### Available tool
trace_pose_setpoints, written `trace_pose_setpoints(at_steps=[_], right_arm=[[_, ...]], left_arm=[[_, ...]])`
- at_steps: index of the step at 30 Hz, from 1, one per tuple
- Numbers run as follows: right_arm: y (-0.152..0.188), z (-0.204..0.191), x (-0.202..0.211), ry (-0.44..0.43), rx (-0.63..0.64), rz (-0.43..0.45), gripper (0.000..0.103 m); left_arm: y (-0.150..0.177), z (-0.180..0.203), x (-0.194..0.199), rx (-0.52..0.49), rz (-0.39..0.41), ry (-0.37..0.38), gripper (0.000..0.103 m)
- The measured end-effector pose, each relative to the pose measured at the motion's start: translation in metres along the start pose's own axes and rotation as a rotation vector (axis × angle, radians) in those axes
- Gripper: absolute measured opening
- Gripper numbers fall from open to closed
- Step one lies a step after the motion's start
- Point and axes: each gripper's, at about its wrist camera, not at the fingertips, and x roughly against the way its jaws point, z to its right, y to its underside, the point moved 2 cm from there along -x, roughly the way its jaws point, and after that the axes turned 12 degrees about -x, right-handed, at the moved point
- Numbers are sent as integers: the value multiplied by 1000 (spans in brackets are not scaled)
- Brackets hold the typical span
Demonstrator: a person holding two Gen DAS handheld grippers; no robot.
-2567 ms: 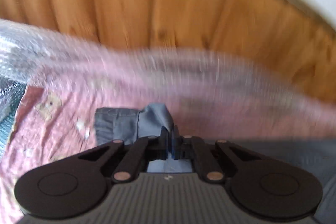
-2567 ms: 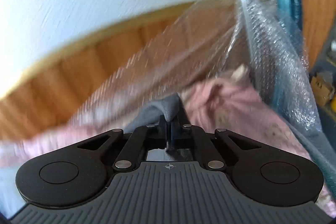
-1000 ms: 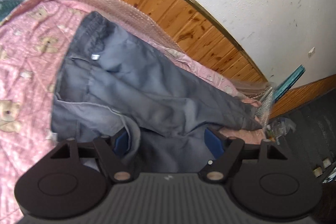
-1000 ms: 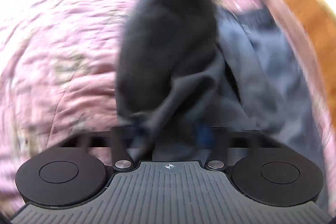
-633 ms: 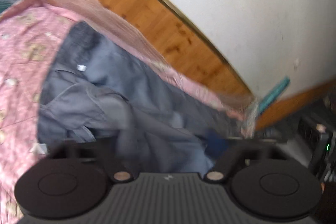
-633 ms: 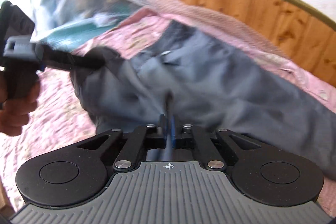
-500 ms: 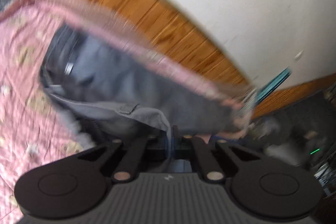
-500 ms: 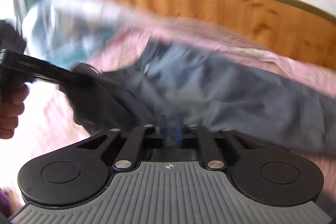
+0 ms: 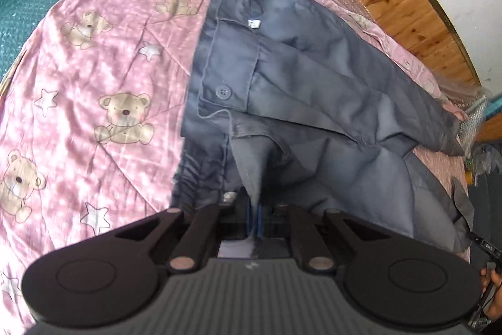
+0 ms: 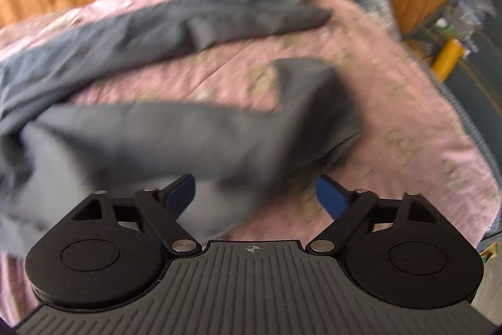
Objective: Fold clothes
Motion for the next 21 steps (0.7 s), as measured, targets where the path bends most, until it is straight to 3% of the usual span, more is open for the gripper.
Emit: trace_pose_setpoints(at_steps=[2,4,5,6,7,8,10,13,18,19,21], right_arm=[[-14,4,-18,-10,-16,-13,95],[-24,7,-38,-40,-29,-41,95],[-28,8,-49,-80,-37,-67,85],[-32,9,-63,-108,-53,-101,68],[-38,14,-70,-117,-79,-112,7],[-47,23,-71,-119,-111,-104,0],[-70,45,-59,-138,-190,-54,0],[-138,69,27,-267,-248,173,0],[-230,44,100,-327,-200,340,0],[-237,40,98,-328,-207,326,1],[-213,39,45,-290,-238,179,2]], left_arm=[[-1,-3,2,53,26,11,5],[-5,-1,4,71,36,0,5],[-8,3,4,67,35,-14,5],[-10,8,4,60,31,-32,5],[-12,14,5,41,34,-59,4],[-17,20,13,23,58,-82,4],[-26,31,36,2,126,-115,4],[-50,50,94,48,288,-64,4],[-99,86,148,-6,346,-69,4],[-100,84,145,-5,316,-82,5],[-93,68,121,13,203,-120,5]])
